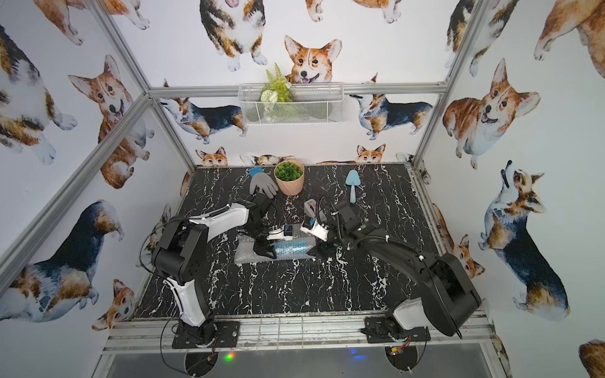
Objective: Wrap wine bottles in bubble wrap
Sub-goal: Wrap the wine bottle in bubble wrap.
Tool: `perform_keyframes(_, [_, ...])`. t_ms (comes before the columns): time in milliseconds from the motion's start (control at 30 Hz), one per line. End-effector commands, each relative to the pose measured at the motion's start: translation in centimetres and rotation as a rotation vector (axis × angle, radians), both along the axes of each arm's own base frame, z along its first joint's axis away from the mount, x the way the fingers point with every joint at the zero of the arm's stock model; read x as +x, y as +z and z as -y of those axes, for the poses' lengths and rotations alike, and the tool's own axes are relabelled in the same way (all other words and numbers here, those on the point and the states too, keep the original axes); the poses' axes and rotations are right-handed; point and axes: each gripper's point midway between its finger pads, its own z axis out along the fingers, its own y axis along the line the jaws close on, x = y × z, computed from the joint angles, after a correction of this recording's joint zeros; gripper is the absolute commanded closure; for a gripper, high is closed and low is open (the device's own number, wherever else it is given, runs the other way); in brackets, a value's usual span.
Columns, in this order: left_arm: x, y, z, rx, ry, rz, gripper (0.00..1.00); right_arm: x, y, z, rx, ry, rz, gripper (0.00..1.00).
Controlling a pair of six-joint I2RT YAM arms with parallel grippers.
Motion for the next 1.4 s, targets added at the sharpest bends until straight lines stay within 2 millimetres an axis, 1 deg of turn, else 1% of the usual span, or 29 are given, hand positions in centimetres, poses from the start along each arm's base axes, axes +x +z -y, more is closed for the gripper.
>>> perform_keyframes(0, [-1.7, 0.6, -0.2, -0.020, 0.007, -0.123, 0.44, 1.0, 1.1, -2.3, 0.037, 0.041, 0.260, 0.19])
perform_keyframes(33, [-1.6, 0.6, -0.3, -0.021, 0.015, -0.138, 0.43, 0.7, 0.4, -3.0, 0.012, 0.073, 0.323, 0.19])
perform_keyframes(100, [-1.7, 0.6, -0.4, -0.016, 0.022, -0.172, 0.43, 0.8, -0.8, -4.0, -0.050, 0.118, 0.412, 0.18])
perform_keyframes(133, [-1.7, 0.5, -0.3, -0.013, 0.024, -0.185, 0.43, 1.0, -1.4, -4.6, -0.077, 0.140, 0.450, 0.18])
perform_keyframes(233, [-1.7, 0.3, -0.2, -0.017, 0.026, -0.199, 0.42, 1.9, -2.4, -6.1, -0.126, 0.192, 0.548, 0.17])
perform_keyframes(333, [-1.8, 0.2, -0.3, -0.012, 0.029, -0.211, 0.42, 2.1, -4.0, -7.2, -0.165, 0.254, 0.565, 0.17])
perform_keyframes(433, [-1.6, 0.3, -0.5, -0.019, 0.042, -0.216, 0.41, 2.0, -5.1, -8.2, -0.175, 0.285, 0.553, 0.17])
perform_keyframes(500, [-1.4, 0.5, -0.6, -0.028, 0.051, -0.216, 0.40, 2.1, -6.0, -8.6, -0.203, 0.308, 0.557, 0.18])
perform_keyframes(633, [-1.5, 0.8, -0.5, -0.039, 0.051, -0.217, 0.37, 2.4, -7.3, -8.7, -0.238, 0.326, 0.538, 0.21])
perform_keyframes(767, [-1.5, 0.9, -0.5, -0.045, 0.060, -0.235, 0.35, 1.9, -7.5, -9.0, -0.238, 0.337, 0.505, 0.32])
perform_keyframes(900, [-1.3, 1.2, -0.4, -0.051, 0.065, -0.227, 0.29, 1.7, -7.7, -8.9, -0.247, 0.331, 0.469, 0.41])
perform_keyframes(933, [-1.2, 1.4, -0.4, -0.052, 0.066, -0.220, 0.27, 1.6, -7.9, -8.9, -0.249, 0.332, 0.461, 0.42])
perform_keyframes(1000, [-1.1, 2.1, -0.4, -0.064, 0.068, -0.201, 0.19, 1.4, -7.9, -8.9, -0.246, 0.330, 0.438, 0.44])
perform_keyframes(1133, [-0.8, 3.4, -0.9, -0.052, 0.074, -0.142, 0.15, 1.1, -7.4, -9.3, -0.228, 0.301, 0.353, 0.47])
perform_keyframes(1267, [0.9, 4.8, -2.7, 0.017, 0.111, -0.004, 0.09, 0.8, -6.7, -10.0, -0.185, 0.244, 0.202, 0.47])
perform_keyframes(1367, [2.5, 7.2, -4.0, -0.017, 0.196, 0.092, 0.01, 0.8, -6.6, -10.5, -0.159, 0.194, 0.078, 0.47])
